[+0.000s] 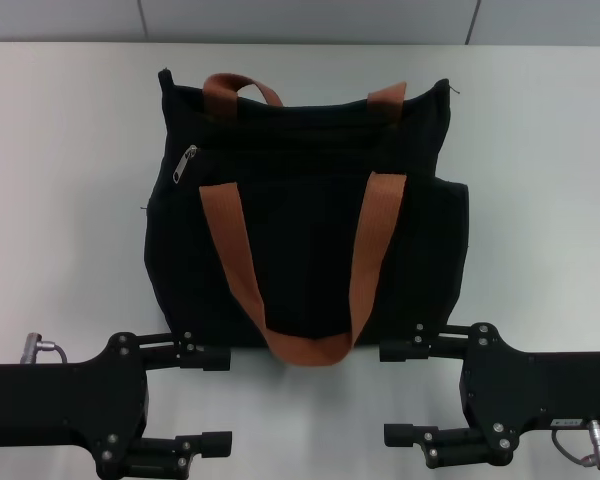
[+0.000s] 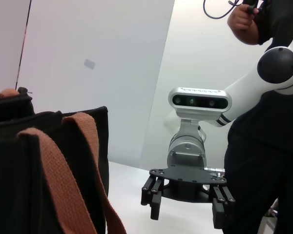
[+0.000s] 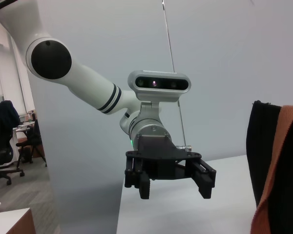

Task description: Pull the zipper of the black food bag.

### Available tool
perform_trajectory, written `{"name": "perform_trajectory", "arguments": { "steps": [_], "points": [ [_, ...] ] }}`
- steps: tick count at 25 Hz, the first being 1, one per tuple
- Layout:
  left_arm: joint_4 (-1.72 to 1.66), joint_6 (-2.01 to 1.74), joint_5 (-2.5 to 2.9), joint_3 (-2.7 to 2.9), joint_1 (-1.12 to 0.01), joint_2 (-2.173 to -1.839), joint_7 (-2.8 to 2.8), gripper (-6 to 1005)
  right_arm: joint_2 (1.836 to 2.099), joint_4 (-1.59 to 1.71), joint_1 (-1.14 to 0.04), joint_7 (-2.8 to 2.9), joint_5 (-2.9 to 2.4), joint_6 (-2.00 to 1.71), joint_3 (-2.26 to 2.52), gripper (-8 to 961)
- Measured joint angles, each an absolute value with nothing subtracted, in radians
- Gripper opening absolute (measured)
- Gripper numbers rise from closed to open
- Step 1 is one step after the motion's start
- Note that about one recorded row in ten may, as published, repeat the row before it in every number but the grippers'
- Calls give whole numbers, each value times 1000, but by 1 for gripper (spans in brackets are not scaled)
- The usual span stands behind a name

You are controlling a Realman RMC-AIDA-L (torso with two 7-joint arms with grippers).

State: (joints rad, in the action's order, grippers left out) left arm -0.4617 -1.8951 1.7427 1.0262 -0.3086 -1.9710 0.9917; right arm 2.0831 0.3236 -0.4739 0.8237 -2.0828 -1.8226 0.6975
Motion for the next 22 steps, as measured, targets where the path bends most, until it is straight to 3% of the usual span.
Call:
{"name": "perform_trajectory", "arguments": {
  "steps": [18,22],
  "points": [
    [-458,-1895,1743,1024,-308,-1971,994,711,2083,324,-474,824,-2083,-1822,696,742],
    [-461,-1967,1729,898,-318,-1992,987,701,2083,324,-474,826,-2083,-1819,696,742]
  ]
}}
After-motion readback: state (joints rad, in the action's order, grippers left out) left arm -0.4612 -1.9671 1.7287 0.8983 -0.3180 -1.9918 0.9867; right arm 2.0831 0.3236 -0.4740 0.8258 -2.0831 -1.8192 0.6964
